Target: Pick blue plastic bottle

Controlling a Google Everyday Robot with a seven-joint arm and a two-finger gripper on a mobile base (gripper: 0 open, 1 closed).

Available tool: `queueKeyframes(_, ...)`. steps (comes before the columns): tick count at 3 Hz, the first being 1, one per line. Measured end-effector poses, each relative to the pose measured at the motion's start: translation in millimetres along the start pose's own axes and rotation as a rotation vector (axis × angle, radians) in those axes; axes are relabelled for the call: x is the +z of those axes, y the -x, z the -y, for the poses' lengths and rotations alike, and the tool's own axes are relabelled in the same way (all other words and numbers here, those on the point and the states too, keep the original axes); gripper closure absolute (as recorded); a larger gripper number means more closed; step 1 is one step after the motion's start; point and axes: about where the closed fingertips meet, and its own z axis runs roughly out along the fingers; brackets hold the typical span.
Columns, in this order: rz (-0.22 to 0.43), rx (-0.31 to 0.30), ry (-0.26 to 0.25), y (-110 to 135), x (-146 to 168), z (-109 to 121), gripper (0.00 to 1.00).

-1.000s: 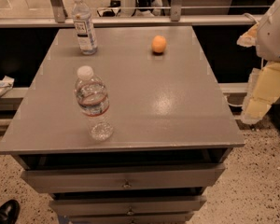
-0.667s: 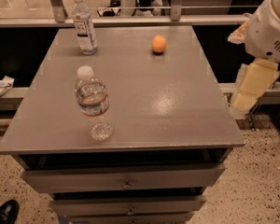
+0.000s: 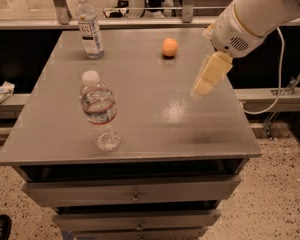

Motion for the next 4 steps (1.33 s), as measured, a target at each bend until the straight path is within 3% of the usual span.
queueKeyframes(1,0.202,0.073,-0.02,55.4,39.0,29.2,0.0)
queueKeyframes(2,0.376,0.144,-0.046,104.3,58.3,51.2,0.0)
queueKeyframes(3,0.377,0.143,-0.05,104.5,57.9,52.1,0.0)
queueKeyframes(4,0.428,0.145,-0.089,120.2,66.8,64.9,0.0)
